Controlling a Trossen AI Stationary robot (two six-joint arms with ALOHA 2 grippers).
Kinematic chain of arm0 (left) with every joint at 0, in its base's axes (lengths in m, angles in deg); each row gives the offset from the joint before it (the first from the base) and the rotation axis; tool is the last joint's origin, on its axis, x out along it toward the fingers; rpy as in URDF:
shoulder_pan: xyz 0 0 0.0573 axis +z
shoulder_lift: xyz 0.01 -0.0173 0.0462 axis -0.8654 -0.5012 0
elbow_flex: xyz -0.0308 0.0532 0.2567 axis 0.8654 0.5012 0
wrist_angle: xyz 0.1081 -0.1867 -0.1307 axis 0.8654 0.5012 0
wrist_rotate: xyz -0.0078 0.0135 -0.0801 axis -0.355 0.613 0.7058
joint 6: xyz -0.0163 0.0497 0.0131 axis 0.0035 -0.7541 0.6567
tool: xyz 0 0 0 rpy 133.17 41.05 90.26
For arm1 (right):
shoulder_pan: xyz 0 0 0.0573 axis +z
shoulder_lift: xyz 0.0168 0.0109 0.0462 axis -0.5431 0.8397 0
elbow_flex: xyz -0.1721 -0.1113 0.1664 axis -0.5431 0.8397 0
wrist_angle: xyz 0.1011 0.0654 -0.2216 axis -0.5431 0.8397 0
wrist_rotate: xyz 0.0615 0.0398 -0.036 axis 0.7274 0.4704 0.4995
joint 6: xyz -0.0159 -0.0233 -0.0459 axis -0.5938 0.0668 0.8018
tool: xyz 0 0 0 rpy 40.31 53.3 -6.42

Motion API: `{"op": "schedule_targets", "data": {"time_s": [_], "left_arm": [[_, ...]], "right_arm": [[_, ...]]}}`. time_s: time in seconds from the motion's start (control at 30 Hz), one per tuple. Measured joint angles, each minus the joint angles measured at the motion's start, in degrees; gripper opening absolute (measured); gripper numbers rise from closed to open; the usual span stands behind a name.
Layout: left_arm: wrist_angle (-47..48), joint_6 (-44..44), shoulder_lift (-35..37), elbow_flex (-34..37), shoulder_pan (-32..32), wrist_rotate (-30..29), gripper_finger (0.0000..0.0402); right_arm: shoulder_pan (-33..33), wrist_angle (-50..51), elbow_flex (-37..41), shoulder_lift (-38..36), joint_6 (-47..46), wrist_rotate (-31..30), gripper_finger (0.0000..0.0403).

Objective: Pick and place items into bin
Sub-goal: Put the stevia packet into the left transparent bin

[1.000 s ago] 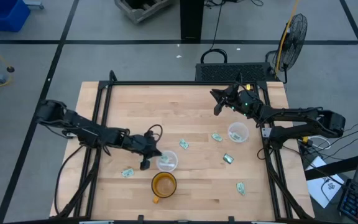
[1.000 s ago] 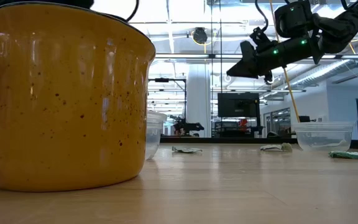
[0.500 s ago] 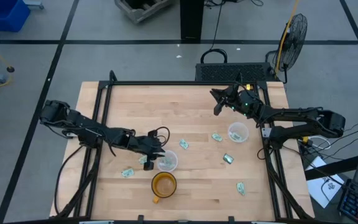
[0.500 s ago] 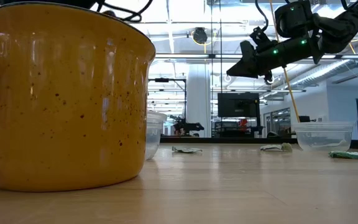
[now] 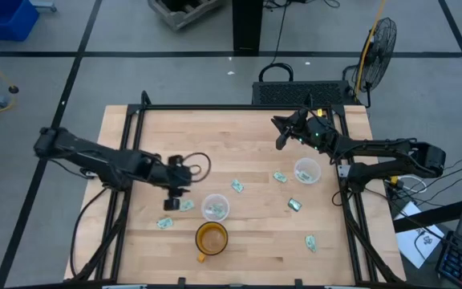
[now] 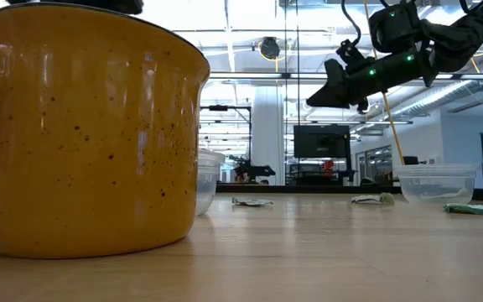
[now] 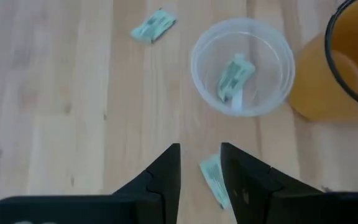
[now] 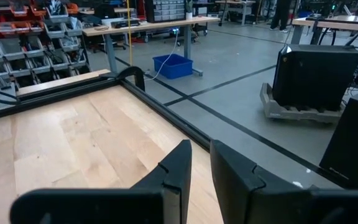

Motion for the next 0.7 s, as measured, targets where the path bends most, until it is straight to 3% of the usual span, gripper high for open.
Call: {"op": "schedule_targets", "data": {"time_s": [0.2,0.4,0.5,0.7], "left_arm": [[8.71,12.51,6.49,2.07,-1.58,4.61,0.012],[7.87,27.22,8.3,12.31,-7.03,6.62,0.012],[2.8,33.85,8.01,18.31,-9.95,9.9,0.012],[-19.83,39.11,7.9,29.36,-14.64,13.21,0.012]], "right_arm": [[0.0,1.01,0.0,0.0,0.0,-0.02,0.0052],[0.0,2.4,0.0,0.02,0.0,-0.02,0.0052],[0.0,2.38,0.0,0.02,0.0,-0.02,0.0052],[0.0,2.15,0.0,0.0,0.0,-0.02,0.0052]]}}
